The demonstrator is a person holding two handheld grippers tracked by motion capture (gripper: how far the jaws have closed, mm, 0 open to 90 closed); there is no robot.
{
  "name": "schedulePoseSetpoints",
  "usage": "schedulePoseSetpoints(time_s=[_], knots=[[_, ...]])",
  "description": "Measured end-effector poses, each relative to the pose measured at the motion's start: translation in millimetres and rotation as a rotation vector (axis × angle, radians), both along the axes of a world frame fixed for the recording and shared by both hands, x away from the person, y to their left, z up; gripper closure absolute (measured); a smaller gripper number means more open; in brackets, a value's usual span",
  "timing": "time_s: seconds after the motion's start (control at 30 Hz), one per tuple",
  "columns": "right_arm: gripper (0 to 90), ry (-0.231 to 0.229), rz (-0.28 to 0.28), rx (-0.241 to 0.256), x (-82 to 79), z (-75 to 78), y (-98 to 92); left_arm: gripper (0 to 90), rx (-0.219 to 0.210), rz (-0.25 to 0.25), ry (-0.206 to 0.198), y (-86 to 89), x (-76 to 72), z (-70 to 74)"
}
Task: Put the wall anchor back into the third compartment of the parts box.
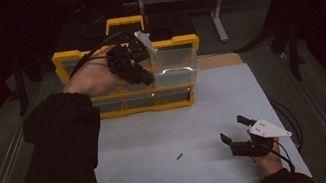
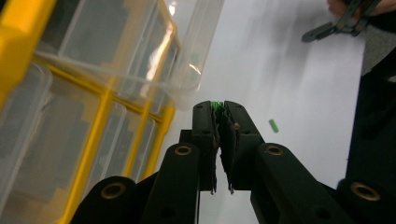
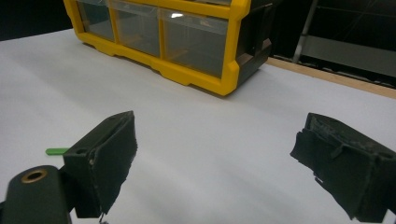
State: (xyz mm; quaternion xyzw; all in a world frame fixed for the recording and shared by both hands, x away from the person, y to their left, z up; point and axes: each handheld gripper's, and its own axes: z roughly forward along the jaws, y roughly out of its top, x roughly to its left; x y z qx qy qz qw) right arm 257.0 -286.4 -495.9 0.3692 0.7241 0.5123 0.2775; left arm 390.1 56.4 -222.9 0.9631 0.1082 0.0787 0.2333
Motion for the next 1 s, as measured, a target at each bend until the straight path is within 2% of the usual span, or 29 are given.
schedulePoseSetpoints(time_s=[0.17,0.27,0.43,0.53,0.57,0.63,0.7,0.9,1.0], knots=[[11.1,0.000,-0.001,0.001,0.0,-0.1,0.4,83.6,0.003,0.012,0.001,-4.2,3.6,10.1],[11.1,0.002,-0.001,0.003,0.1,-0.1,-0.1,83.7,-0.008,0.028,-0.016,-5.6,6.3,14.9],[11.1,0.006,-0.001,0.004,0.2,-0.5,0.9,83.7,-0.020,0.079,-0.026,-7.5,13.4,20.7],[11.1,0.005,-0.001,0.004,0.3,-0.4,0.6,83.6,-0.006,0.094,-0.028,-10.1,18.0,21.8],[11.1,0.004,-0.002,0.004,0.3,-0.4,0.6,83.7,0.002,0.114,-0.048,-12.7,19.7,22.8],[11.1,0.004,-0.002,0.003,0.4,-0.5,0.6,83.8,0.008,0.131,-0.065,-17.0,22.5,24.6],[11.1,0.005,-0.002,0.004,0.4,-0.5,0.5,83.8,0.008,0.143,-0.069,-19.8,23.9,24.9],[11.1,0.003,0.000,0.003,0.1,-0.3,-0.2,83.7,0.028,0.129,-0.078,-35.6,25.4,19.2],[11.1,0.003,-0.001,0.005,0.0,-0.2,-0.5,84.0,0.009,0.122,-0.094,-39.5,24.1,19.4]])
